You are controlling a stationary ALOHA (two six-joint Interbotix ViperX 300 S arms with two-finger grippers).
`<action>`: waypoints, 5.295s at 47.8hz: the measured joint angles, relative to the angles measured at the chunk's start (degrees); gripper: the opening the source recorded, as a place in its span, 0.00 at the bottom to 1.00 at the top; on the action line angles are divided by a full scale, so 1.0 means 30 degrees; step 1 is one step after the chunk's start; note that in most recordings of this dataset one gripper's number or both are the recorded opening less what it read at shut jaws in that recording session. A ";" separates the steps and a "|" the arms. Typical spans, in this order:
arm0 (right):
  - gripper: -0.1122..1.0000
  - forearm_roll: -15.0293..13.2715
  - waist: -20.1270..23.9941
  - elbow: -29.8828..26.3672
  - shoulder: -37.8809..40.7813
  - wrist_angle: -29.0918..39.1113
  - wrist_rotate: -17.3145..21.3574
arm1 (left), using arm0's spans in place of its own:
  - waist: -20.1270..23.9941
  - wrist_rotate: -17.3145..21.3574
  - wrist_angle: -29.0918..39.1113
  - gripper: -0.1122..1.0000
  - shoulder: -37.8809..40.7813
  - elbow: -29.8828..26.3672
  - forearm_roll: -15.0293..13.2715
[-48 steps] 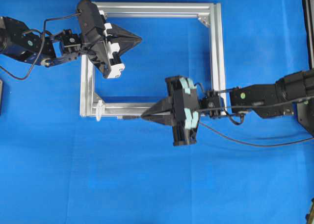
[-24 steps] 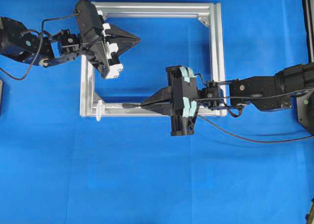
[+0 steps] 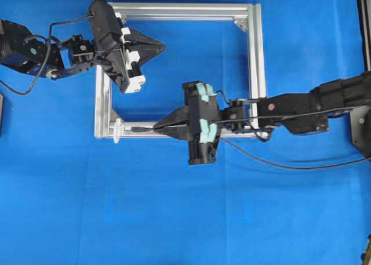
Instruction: Insert the wire through the string loop located on the left side.
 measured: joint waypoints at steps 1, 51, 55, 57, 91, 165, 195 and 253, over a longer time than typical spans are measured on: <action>0.11 0.0000 0.0000 -0.0088 0.0059 0.0000 0.0000 | 0.0000 0.0000 0.0000 0.10 0.0000 0.0000 0.0000; 0.11 0.0000 0.0029 -0.0996 0.0850 0.0088 0.0000 | 0.0000 0.0000 0.0000 0.10 0.0000 0.0000 0.0029; 0.11 0.0000 0.0029 -0.1025 0.0850 0.0088 0.0000 | 0.0000 0.0000 0.0000 0.10 0.0029 0.0000 0.0029; 0.11 0.0000 0.0000 -0.1025 0.0850 0.0088 0.0000 | 0.0000 0.0000 0.0000 0.10 0.0000 0.0000 0.0029; 0.11 0.0000 0.0029 -0.1025 0.0850 0.0088 0.0000 | 0.0000 0.0000 0.0000 0.10 0.0029 0.0000 0.0029; 0.11 0.0000 0.0029 -0.2051 0.1641 0.0059 0.0000 | 0.0000 0.0000 0.0000 0.10 0.0000 0.0000 0.0029; 0.11 0.0000 0.0117 -0.4688 0.3545 0.0088 0.0000 | 0.0000 0.0000 0.0000 0.10 0.0000 0.0000 0.0029; 0.11 0.0000 0.0117 -0.4863 0.3691 0.0088 0.0000 | 0.0000 0.0000 -0.0586 0.10 -0.4951 0.6621 0.0059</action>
